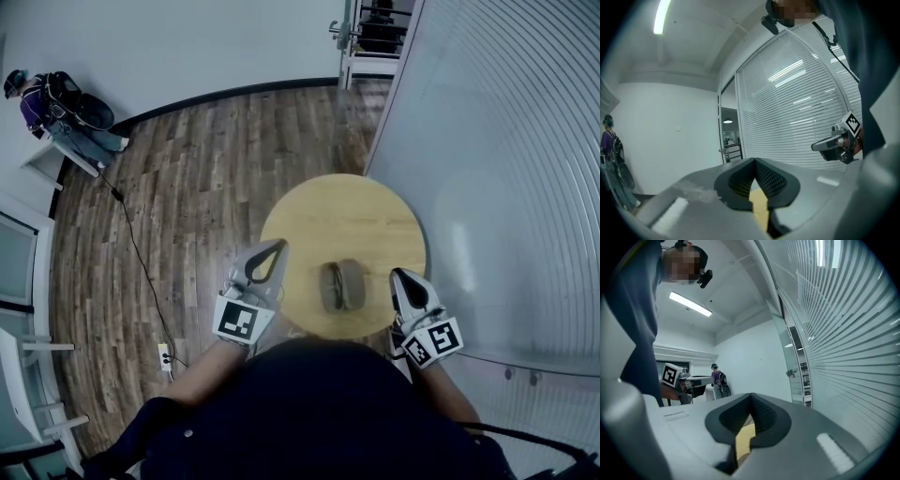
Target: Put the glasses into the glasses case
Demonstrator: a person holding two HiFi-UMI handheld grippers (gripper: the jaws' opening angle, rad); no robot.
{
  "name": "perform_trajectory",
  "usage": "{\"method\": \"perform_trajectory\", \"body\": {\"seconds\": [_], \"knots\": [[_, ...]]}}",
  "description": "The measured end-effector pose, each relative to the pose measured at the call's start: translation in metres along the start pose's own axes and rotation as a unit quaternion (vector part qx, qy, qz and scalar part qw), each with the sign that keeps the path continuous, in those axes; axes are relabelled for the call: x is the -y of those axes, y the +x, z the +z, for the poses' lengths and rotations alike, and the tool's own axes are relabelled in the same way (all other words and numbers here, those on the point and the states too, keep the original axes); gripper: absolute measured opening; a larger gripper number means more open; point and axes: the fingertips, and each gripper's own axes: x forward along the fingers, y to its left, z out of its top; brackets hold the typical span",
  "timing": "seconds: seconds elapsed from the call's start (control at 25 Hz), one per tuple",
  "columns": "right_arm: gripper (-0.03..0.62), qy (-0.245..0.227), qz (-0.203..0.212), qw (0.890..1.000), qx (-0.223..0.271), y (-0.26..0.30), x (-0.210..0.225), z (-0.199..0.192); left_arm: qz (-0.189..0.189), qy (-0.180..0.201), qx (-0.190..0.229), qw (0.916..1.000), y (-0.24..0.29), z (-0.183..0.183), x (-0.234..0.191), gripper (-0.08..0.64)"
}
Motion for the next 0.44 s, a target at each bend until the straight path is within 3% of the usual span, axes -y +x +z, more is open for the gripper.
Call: {"method": "perform_trajectory", "body": {"seconds": [0.16, 0.44], "knots": [[0.009, -0.002, 0.004, 1.000, 0.000, 0.0054, -0.0030, 0.0028, 0.009, -0.019, 0.000, 0.9998, -0.0025, 0.0031, -0.0028, 0.006], [0.009, -0.005, 0.003, 1.000, -0.002, 0.0080, -0.0029, 0.0008, 0.010, -0.015, 0.015, 0.9997, -0.0043, 0.0063, -0.0021, 0.005]]}}
